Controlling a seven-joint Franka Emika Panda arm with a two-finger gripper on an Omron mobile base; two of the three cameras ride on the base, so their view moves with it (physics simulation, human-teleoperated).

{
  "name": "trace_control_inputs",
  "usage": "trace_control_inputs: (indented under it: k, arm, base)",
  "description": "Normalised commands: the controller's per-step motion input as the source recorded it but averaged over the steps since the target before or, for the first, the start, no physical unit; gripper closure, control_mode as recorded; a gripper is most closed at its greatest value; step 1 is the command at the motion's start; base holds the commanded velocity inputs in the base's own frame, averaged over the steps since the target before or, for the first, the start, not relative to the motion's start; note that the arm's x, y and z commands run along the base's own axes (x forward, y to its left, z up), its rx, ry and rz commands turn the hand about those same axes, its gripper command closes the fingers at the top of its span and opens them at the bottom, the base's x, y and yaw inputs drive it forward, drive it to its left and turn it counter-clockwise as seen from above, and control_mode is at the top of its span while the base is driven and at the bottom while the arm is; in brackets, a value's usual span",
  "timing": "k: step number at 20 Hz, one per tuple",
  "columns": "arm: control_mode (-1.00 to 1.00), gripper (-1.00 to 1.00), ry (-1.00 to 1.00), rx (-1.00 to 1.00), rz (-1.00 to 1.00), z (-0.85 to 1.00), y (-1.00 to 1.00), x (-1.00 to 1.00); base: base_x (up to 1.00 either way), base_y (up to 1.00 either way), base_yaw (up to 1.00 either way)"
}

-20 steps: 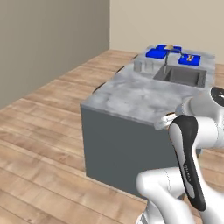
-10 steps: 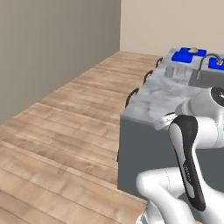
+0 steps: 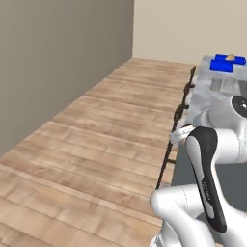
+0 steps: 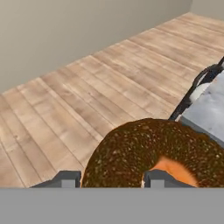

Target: Take the cake and donut from the fridge and place them on the empty tray on the dining counter.

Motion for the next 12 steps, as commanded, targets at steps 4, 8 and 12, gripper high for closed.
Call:
trace_control_inputs:
  k: [4, 8, 12]
  arm:
    - [1.0, 1.0, 0.0, 0.0, 0.0, 0.0, 0.0, 0.0]
    - [1.0, 1.0, 0.0, 0.0, 0.0, 0.0, 0.0, 0.0]
    - [1.0, 1.0, 0.0, 0.0, 0.0, 0.0, 0.0, 0.0]
  base:
    - [1.0, 0.51, -0.41]
    - [1.0, 0.46, -0.42]
    - [1.0, 0.66, -0.47]
